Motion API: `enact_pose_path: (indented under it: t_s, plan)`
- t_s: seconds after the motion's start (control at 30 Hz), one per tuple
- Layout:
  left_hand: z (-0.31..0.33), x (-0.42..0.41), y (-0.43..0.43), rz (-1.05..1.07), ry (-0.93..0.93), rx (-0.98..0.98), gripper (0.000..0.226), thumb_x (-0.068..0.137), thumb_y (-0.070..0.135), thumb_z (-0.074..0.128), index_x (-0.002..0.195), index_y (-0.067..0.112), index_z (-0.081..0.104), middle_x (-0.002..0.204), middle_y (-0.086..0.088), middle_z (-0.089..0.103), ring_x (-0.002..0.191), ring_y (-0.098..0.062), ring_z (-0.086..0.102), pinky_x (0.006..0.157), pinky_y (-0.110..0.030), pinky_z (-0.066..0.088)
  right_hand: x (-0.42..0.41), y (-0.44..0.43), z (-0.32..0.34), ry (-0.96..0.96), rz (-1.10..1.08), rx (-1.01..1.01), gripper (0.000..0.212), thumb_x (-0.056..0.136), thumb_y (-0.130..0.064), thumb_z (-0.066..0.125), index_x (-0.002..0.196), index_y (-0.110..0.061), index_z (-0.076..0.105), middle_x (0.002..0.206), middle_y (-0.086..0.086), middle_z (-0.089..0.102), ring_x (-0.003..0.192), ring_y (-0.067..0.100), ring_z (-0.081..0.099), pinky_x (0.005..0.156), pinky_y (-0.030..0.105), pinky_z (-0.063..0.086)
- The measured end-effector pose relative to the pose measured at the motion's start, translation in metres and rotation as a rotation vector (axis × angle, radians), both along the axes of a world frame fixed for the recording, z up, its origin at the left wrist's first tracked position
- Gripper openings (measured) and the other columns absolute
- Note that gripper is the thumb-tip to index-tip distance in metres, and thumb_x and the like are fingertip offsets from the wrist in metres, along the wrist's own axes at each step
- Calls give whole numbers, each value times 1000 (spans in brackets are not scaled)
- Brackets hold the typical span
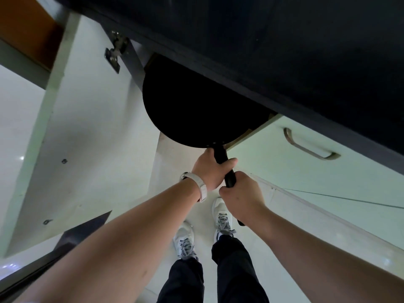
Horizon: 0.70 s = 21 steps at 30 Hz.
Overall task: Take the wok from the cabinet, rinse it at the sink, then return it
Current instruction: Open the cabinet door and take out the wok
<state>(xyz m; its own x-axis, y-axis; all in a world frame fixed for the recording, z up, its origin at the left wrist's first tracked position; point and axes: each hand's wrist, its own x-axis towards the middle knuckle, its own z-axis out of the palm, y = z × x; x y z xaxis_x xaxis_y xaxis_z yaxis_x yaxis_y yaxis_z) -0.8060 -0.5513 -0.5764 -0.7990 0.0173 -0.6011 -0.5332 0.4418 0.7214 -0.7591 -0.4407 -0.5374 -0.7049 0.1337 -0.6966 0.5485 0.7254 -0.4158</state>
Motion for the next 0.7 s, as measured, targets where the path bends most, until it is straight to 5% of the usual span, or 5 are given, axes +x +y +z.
enact_pose_path:
  t_s: [0.27,0.7]
  plan:
    - [18,45,4,89,-41,60,43,66,60,65,81,23,52,71,5,61,64,-13,60,57,-28,43,35,6,27,-17,45,-1,10,79,-20,55,73,-19,47,59,-2,54,35,10,43,25,17,25]
    - [50,97,8,167,-99,88,38,72,58,67,82,23,53,71,7,57,63,-8,56,55,-24,39,76,13,61,-65,137,35,15,79,-23,58,73,-25,44,62,-3,57,42,11,49,38,23,31]
